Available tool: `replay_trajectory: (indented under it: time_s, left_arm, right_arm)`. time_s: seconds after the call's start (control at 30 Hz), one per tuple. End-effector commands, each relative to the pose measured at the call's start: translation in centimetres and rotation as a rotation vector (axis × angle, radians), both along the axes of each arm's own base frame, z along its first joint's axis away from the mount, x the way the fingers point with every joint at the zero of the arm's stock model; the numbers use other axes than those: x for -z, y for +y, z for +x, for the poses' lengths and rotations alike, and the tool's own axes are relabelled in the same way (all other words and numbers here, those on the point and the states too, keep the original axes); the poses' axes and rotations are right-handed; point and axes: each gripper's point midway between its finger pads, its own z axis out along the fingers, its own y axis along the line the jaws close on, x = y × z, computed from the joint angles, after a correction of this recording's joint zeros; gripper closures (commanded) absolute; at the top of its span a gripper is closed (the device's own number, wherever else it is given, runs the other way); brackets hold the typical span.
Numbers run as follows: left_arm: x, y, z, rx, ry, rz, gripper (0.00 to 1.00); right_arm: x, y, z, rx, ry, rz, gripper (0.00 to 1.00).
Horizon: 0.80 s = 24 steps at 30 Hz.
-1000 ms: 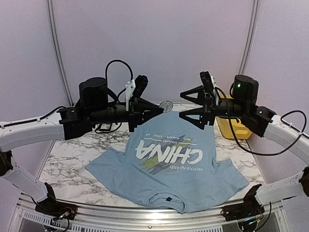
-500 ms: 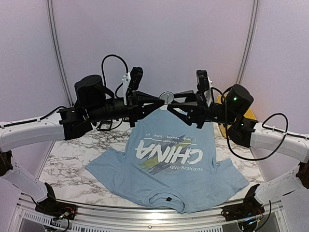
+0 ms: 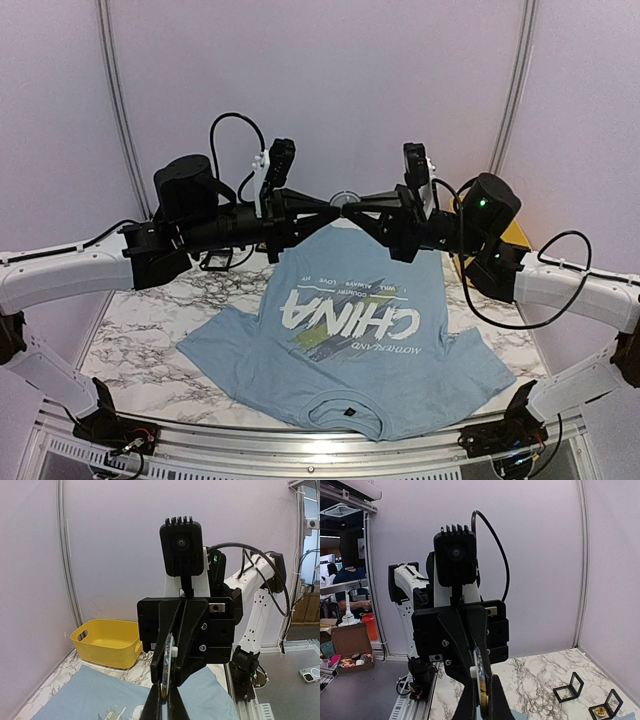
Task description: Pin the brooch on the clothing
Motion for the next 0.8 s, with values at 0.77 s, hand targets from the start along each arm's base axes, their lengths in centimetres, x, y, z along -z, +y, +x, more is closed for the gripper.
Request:
replay_trajectory:
  time_s: [0.77]
  left_arm:
    - [1.6, -0.6, -2.8, 0.068, -0.218, 0.112, 1.00]
  right_arm:
    - [1.8, 3.6, 1.6, -0.098, 0.057, -0.269, 0.69]
